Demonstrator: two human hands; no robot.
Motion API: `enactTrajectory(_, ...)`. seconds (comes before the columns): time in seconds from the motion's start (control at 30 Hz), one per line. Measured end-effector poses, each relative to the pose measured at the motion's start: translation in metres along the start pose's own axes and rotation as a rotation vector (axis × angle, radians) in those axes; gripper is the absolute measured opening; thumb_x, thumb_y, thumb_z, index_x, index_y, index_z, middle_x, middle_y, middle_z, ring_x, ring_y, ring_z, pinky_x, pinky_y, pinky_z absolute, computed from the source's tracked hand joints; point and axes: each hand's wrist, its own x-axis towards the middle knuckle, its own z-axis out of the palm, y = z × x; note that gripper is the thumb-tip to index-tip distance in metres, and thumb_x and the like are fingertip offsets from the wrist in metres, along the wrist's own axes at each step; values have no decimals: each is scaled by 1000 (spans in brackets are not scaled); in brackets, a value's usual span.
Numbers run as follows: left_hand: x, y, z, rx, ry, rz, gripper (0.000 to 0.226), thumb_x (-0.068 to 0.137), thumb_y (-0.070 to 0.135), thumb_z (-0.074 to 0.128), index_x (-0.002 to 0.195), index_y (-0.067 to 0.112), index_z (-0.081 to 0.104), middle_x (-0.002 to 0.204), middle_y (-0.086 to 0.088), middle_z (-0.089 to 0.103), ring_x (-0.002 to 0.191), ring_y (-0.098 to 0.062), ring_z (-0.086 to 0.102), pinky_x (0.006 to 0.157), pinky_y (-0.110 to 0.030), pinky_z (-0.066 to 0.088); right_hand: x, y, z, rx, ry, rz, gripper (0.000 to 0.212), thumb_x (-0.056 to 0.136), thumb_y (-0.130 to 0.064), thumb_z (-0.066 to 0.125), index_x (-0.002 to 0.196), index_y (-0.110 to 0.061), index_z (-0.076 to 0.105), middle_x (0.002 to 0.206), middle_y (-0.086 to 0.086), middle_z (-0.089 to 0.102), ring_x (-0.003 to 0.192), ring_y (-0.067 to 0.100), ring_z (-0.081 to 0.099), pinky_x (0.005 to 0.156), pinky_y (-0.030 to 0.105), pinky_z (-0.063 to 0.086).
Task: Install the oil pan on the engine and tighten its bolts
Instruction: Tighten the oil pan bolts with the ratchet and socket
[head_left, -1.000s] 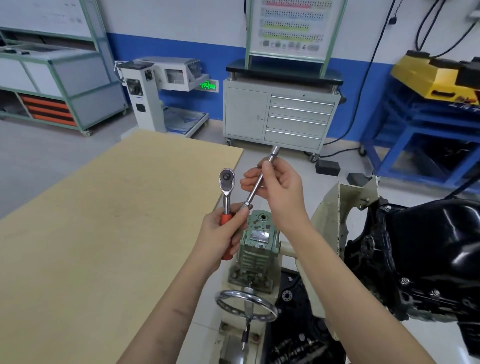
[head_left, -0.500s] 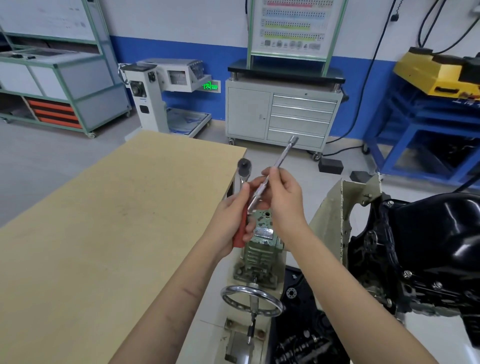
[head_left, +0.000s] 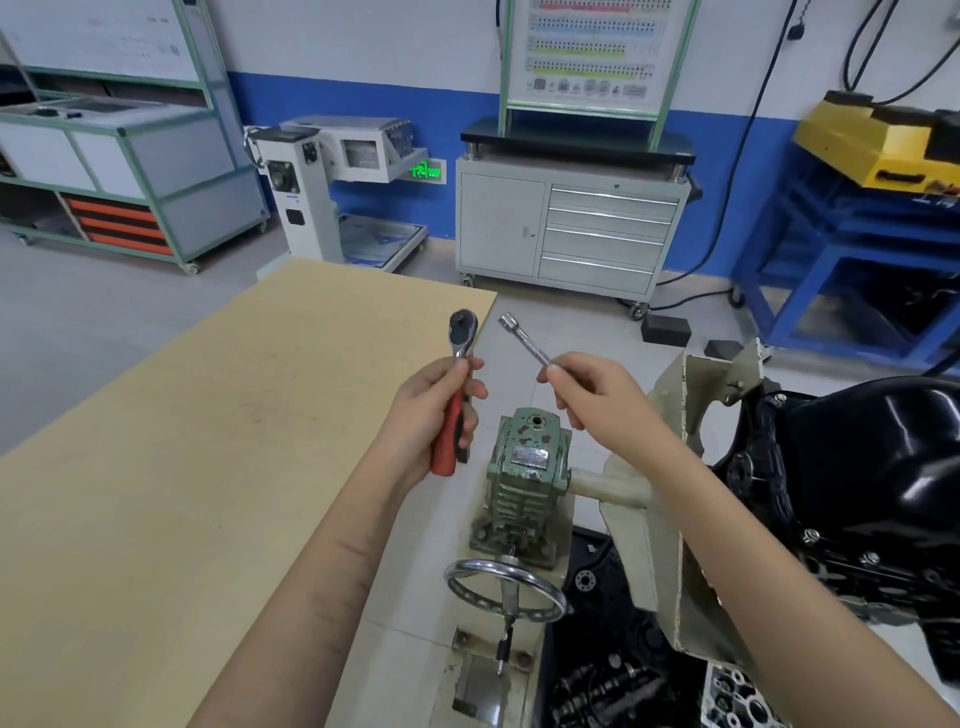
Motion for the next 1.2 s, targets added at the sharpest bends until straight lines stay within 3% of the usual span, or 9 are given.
enactTrajectory(0.13, 2, 1, 7, 108, 49, 114, 12, 97, 21, 44, 103, 21, 54, 52, 2, 49, 36, -9, 40, 37, -18, 36, 0, -1, 3, -43, -39, -8, 22, 95, -19, 45, 77, -24, 59, 59, -6, 48, 48, 4, 42, 50, 16, 37)
enactTrajectory(0.2, 4, 4, 9, 150, 87, 152, 26, 97, 24, 42, 122, 27, 48, 45, 3, 48, 35, -10, 40, 37, -18, 36, -1, 0, 4, -42, -40, -3, 22, 95, -19, 45, 77, -23, 59, 58, -6, 47, 50, 7, 41, 52, 18, 36)
enactTrajectory(0.27, 5, 6, 10, 127, 91, 176, 33, 97, 19, 44, 128, 28, 45, 48, 4, 53, 36, -9, 42, 38, -17, 37, -1, 1, 4, -25, -33, 1, 25, 95, -19, 45, 75, -25, 58, 58, -5, 47, 49, 8, 40, 52, 19, 36)
enactTrajectory(0.43, 6, 5, 14, 54, 107, 165, 33, 93, 5, 48, 123, 17, 51, 71, -4, 60, 41, -6, 40, 38, -18, 36, -1, 1, 3, 22, -33, 9, 28, 95, -19, 45, 72, -30, 58, 58, -5, 47, 47, 9, 41, 49, 18, 37)
enactTrajectory(0.6, 7, 2, 17, 132, 155, 189, 26, 94, 5, 47, 118, 13, 52, 72, -3, 61, 40, -5, 38, 38, -17, 34, -2, 1, 2, 9, -57, 18, 27, 95, -19, 45, 73, -29, 58, 59, -4, 47, 49, 9, 41, 53, 23, 38)
enactTrajectory(0.73, 8, 2, 16, 300, 178, 258, 14, 93, 9, 49, 100, 16, 57, 72, 1, 61, 41, -7, 36, 40, -19, 34, -3, 1, 0, -12, -73, 10, 27, 95, -19, 46, 73, -29, 58, 59, -4, 47, 47, 8, 40, 51, 22, 38)
enactTrajectory(0.97, 5, -1, 18, 501, 204, 346, 29, 93, 11, 48, 112, 31, 56, 75, 2, 60, 51, -11, 38, 53, -27, 35, -7, 3, -4, -14, -81, 21, 25, 95, -20, 46, 74, -26, 60, 58, -4, 47, 44, 6, 40, 49, 20, 37)
enactTrajectory(1.1, 3, -2, 18, 518, 227, 393, 33, 92, 9, 49, 116, 30, 57, 87, 2, 60, 54, -14, 38, 54, -26, 36, -8, 4, -4, -19, -83, 26, 25, 95, -20, 46, 75, -26, 60, 57, -4, 48, 42, 4, 40, 47, 17, 37)
enactTrajectory(1.2, 4, -2, 17, 572, 240, 440, 33, 91, 7, 49, 119, 23, 59, 88, 5, 56, 59, -18, 40, 56, -35, 40, -9, 4, -4, -3, -83, 39, 25, 95, -20, 47, 74, -25, 61, 56, -5, 48, 40, 2, 39, 46, 17, 37)
